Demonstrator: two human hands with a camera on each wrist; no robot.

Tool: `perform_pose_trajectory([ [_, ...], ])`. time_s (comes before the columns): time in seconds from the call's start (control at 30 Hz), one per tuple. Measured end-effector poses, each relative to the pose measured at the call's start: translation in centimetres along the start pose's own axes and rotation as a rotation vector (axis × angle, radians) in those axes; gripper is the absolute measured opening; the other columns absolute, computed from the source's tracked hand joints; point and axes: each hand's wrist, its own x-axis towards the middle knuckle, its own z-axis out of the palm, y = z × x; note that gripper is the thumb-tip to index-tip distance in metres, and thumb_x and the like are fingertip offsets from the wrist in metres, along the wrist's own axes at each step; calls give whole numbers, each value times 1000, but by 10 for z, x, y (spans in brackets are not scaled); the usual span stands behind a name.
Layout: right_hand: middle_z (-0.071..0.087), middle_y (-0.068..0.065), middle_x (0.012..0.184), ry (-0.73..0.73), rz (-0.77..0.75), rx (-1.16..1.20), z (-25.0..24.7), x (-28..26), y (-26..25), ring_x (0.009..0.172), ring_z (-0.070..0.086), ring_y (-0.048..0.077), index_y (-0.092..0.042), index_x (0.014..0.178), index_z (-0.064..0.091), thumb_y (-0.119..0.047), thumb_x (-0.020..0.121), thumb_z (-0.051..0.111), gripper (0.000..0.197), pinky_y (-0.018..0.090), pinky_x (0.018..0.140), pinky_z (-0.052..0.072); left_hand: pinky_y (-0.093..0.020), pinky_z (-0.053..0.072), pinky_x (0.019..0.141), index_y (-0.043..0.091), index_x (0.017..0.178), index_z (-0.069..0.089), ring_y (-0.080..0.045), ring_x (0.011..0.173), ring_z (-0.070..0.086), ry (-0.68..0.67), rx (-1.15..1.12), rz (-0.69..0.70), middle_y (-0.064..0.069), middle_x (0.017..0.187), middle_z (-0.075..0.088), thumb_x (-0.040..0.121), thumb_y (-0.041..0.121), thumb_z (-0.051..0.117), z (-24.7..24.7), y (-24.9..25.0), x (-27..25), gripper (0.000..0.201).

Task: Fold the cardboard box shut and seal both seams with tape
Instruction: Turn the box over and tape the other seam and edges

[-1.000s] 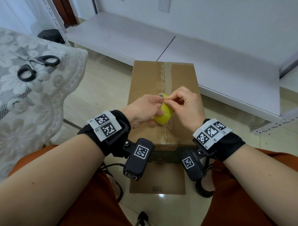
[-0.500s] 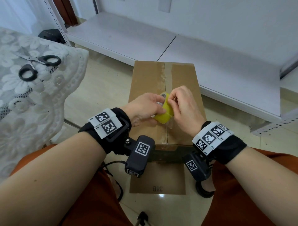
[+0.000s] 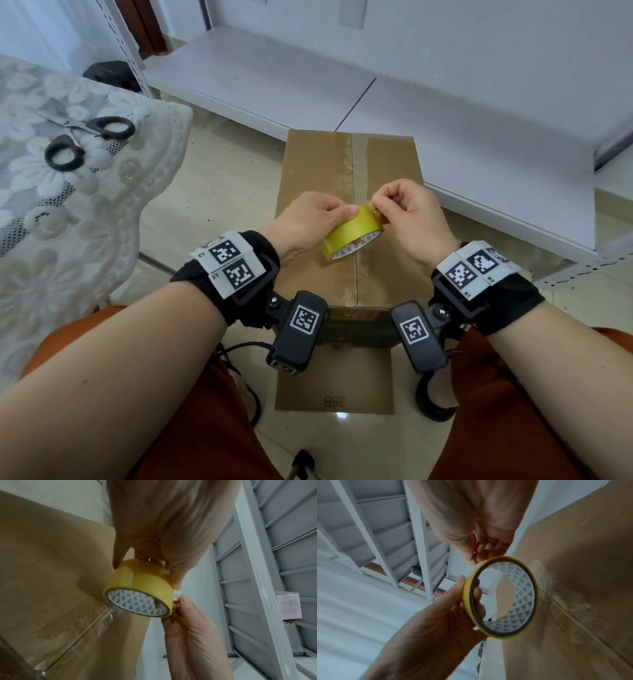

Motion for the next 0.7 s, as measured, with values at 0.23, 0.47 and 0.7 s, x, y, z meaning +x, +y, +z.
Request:
perform_pose_trajectory([
  [0.23,65,0,80,-45,96,122,-4,0,-3,76,62,12,-15,103,58,-12,85,66,19,29,77,53,-31,51,89,16,99,69,-16,88,66,-96,-52,-40,-5,95,73,85,17,70,-2,0,-3,14],
  [0.47,69,-2,76,47,38,-56,-3,3,0,76,66,18,-26,67,66,-8,78,73,22,39,76,57,-27,54,80,16,94,71,-13,81,66,-38,-49,-44,-5,91,74,83,21,72,1,4,-3,12],
  [0.7,70,-1,75,123,-35,-46,1,0,-1,73,69,18,-26,68,66,-11,79,73,20,42,72,58,-26,53,76,18,84,71,-14,80,66,40,-64,-44,-5,87,73,80,22,75,-3,7,-1,7],
])
